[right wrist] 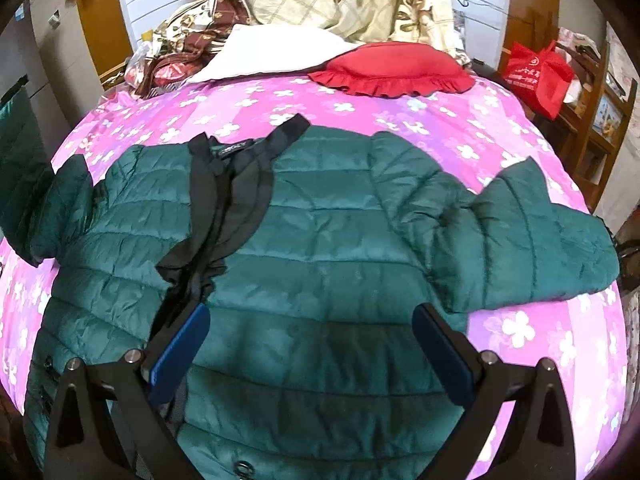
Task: Fold large clothes
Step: 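Move the left gripper over the jacket side and sleeve nearest it, then grasp the jacket side with the left gripper and fold it toward the zipper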
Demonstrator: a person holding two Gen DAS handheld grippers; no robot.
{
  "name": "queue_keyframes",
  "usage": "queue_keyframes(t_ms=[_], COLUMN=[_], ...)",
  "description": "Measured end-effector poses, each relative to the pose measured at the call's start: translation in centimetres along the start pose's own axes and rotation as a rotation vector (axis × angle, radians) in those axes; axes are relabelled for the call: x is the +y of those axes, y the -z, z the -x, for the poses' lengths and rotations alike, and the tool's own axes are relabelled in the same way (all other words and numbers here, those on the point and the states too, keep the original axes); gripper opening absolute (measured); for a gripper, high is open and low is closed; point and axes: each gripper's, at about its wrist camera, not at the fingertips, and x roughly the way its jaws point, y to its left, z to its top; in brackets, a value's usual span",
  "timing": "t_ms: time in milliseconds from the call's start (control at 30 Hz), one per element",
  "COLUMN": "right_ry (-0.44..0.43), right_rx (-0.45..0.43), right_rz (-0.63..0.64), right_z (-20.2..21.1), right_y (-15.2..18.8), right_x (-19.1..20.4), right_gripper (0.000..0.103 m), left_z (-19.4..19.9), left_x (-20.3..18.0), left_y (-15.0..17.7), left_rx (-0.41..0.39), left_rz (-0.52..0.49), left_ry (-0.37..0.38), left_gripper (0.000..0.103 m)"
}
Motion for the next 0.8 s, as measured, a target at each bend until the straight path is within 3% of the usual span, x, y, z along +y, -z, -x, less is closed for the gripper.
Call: queue_keyframes(t_ms=[400,800], right_ry=[0.027,0.028], right_rx=[0.004,0.031], right_rz=[-0.045,-0.096], right_z=[0.2,-0.2], right_y=[0.6,2.1], right_x=[-3.3,-6.6], right_gripper=[0.103,0.103], left_z=[-1.7,-5.6], left_x=[-8.4,-15.2], left_y=[2.8,8.4], left_rx=[0.083,0.211], left_rz=[-0.094,-0.18], left_ry=[0.094,0.129], left_gripper=[0.0,0.0])
